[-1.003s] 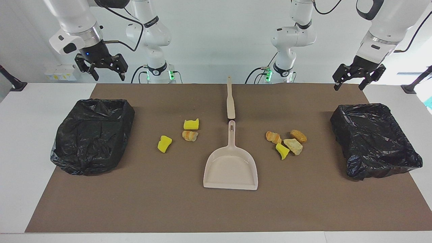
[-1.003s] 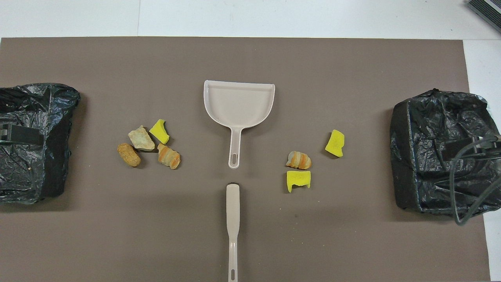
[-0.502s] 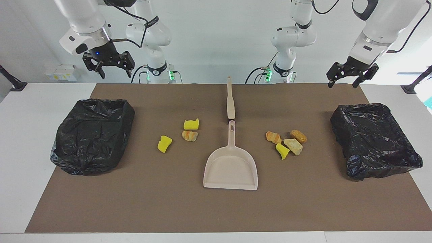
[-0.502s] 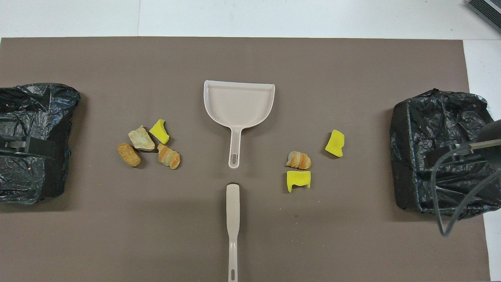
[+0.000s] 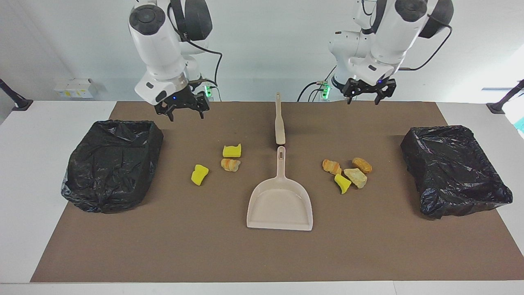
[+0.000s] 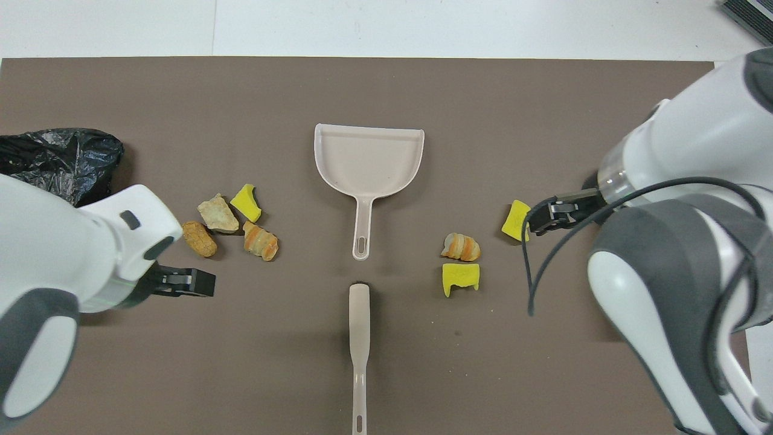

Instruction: Sweep and dump trash in bin

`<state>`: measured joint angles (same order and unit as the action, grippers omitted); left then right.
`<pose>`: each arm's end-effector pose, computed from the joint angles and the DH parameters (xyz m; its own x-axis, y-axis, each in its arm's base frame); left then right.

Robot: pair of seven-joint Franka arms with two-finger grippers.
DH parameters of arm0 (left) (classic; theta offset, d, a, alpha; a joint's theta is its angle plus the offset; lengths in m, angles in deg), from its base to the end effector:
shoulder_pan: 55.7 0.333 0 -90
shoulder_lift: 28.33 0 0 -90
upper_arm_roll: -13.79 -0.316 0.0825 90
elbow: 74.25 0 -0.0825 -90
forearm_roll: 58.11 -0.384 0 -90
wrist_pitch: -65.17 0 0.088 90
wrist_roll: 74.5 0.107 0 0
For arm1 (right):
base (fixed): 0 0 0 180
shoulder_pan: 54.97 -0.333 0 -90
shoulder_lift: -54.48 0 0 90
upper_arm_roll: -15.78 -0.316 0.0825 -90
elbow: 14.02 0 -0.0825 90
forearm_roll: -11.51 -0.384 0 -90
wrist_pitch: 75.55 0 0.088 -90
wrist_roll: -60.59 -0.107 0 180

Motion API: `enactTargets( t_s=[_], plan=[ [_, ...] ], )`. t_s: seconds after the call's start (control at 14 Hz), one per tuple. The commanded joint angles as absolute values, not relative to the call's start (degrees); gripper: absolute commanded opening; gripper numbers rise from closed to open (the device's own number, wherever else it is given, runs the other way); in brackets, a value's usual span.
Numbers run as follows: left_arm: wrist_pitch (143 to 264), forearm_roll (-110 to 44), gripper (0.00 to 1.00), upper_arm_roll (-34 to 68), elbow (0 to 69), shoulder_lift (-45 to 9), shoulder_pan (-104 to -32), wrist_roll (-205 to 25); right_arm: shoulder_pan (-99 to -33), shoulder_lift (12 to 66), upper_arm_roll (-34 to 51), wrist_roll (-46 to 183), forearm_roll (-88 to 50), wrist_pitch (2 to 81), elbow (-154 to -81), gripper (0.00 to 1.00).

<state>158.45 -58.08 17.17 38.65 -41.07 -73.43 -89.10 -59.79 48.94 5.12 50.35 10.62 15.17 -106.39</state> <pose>0.4451 -0.1742 0.5559 0.9877 -0.1080 -0.1131 -0.1134 -0.9926 -0.0424 0.5576 0.1516 0.5522 0.9877 0.0904 -0.1274 0.0897 -0.9959 -0.0108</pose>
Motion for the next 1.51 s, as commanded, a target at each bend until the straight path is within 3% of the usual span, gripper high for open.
enactTargets(
  t_s=[0.0,0.43,0.72,1.07,1.43],
  plan=[
    [164.6,-58.2,1.0,16.3,46.8,-45.1,-80.0,-96.8,-63.5,43.8,5.3,43.4,8.3,18.3,-104.7,1.0],
    [176.9,-54.1,1.0,16.3,60.1,-46.4,-95.7,-109.5,-71.3,33.1,5.3,27.5,6.0,31.3,-99.9,1.0],
    [189.1,-53.2,1.0,16.3,68.4,-44.2,-104.8,-114.7,-75.6,26.2,5.4,19.3,6.8,37.8,-96.0,1.0],
    [196.9,-51.8,1.0,16.3,69.9,-40.4,-110.6,-120.7,-79.1,22.1,5.7,14.7,7.3,41.0,-95.9,1.0],
    [197.0,-51.8,1.0,16.3,70.6,-39.9,-111.9,-120.7,-80.0,22.5,5.4,14.7,8.1,41.2,-97.3,0.82]
  ],
)
